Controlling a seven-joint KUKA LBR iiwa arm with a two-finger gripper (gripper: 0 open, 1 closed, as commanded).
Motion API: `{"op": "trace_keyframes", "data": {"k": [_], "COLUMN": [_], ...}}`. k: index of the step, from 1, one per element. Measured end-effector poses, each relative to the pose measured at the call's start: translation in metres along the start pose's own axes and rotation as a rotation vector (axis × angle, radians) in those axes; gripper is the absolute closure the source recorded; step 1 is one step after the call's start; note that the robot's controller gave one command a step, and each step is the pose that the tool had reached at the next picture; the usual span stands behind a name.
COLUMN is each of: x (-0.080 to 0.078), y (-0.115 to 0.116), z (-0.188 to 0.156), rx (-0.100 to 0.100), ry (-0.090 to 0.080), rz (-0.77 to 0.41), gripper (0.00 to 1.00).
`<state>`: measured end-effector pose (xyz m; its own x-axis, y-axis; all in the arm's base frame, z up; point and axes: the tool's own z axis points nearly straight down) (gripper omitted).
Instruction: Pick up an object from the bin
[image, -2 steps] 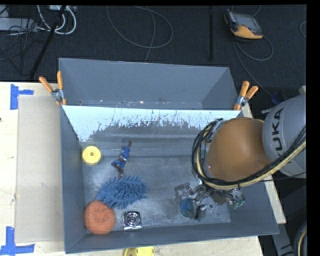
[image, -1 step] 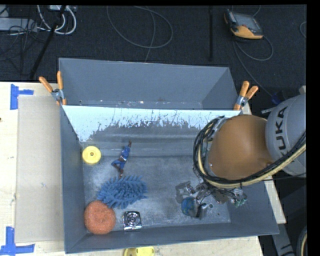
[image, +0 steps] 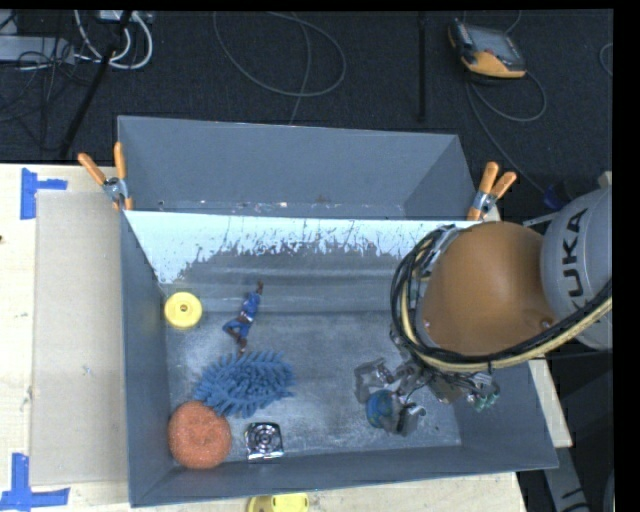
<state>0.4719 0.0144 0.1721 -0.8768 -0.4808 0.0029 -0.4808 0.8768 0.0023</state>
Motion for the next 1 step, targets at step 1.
{"op": "trace_keyframes", "data": {"k": [1], "x": [-0.0008], "y": [-0.0003], "z": [-0.0116], "rx": [0.003], "ry": [-0.004], "rz": [0.0], "gripper": [1.0]}}
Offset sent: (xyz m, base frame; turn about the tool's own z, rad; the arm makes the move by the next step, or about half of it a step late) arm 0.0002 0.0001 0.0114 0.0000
